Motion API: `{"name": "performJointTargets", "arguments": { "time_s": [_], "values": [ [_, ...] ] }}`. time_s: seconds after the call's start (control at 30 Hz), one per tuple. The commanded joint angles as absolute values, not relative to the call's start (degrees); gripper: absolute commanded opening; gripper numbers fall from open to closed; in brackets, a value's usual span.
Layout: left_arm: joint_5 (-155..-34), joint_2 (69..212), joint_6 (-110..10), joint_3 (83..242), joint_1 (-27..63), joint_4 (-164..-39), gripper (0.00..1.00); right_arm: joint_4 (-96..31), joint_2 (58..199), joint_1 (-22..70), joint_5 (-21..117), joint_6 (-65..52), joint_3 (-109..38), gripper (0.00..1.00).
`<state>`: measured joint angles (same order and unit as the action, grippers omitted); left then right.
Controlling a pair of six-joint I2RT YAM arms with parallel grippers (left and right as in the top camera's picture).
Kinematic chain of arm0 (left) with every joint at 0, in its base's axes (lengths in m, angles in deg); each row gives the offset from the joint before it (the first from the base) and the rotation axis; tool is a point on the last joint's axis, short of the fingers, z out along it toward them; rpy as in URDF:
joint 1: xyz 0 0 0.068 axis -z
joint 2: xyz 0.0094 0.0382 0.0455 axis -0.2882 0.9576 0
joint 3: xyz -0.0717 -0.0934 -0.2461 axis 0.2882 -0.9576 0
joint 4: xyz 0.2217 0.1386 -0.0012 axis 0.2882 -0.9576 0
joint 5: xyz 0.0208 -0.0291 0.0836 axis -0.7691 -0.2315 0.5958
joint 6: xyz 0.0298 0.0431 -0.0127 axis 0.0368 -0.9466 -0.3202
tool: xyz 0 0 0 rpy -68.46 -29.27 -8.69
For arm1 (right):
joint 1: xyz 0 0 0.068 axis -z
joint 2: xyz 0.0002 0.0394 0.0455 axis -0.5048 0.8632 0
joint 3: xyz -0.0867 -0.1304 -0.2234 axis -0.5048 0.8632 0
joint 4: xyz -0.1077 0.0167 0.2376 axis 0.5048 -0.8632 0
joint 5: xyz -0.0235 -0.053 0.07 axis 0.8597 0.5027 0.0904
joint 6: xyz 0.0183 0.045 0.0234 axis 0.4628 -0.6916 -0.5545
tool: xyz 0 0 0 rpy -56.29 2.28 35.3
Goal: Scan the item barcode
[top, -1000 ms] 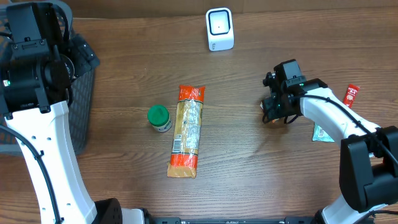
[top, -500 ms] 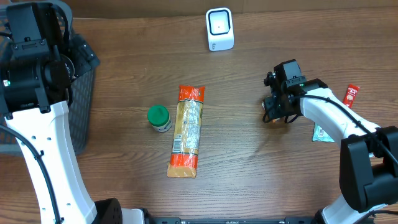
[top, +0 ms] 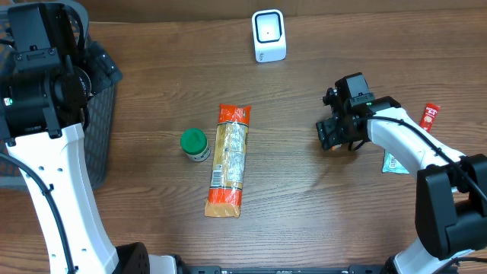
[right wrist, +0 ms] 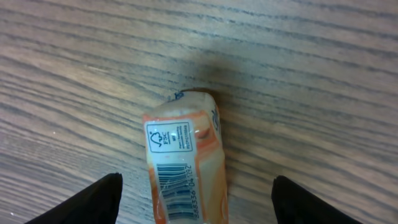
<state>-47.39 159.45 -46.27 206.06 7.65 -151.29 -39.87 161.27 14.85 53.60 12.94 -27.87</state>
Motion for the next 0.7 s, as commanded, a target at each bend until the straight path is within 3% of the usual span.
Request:
{"name": "performJointTargets", "arguments": {
  "time_s": [0.0, 0.17, 0.27, 0.37, 0.5, 0.57, 0.63, 0.67],
  "values": [
    [-46.7, 159.8, -46.8, 206.7, 7.4, -151.2, 1.0, -41.3, 159.1, 14.7, 54.6, 10.4, -33.1, 0.81],
    [-46.7, 159.8, -46.8, 206.7, 7.4, -151.2, 1.0, -47.4, 154.6, 14.6, 47.1, 8.7, -41.2, 0.84],
    [-46.7, 159.8, -46.8, 206.7, 7.4, -151.2, 1.0, -46.3, 153.4, 14.5, 32.7, 6.8, -42.3, 1.0],
    [-46.7, 159.8, -46.8, 206.7, 7.4, -151.2, 1.0, -43.8, 153.8, 14.5, 19.1, 6.8, -42.1, 1.0],
    [-46.7, 159.8, -46.8, 206.7, 7.4, -151.2, 1.0, -43.6, 155.1, 14.4, 12.1, -0.2, -42.1, 1.0],
    [-46.7, 159.8, -46.8, 206.7, 7.4, -151.2, 0.99, -43.9, 156.0, 13.7, 12.6, -4.4, -41.8, 0.92],
    [-46.7, 159.8, -46.8, 206.7, 7.4, -151.2, 1.0, -45.2, 156.9, 11.7, 15.1, -6.4, -41.8, 0.75],
    [-46.7, 159.8, -46.8, 206.7, 7.4, -151.2, 1.0, -46.0, 157.1, 10.3, 18.0, -7.6, -41.8, 0.73]
  ]
}}
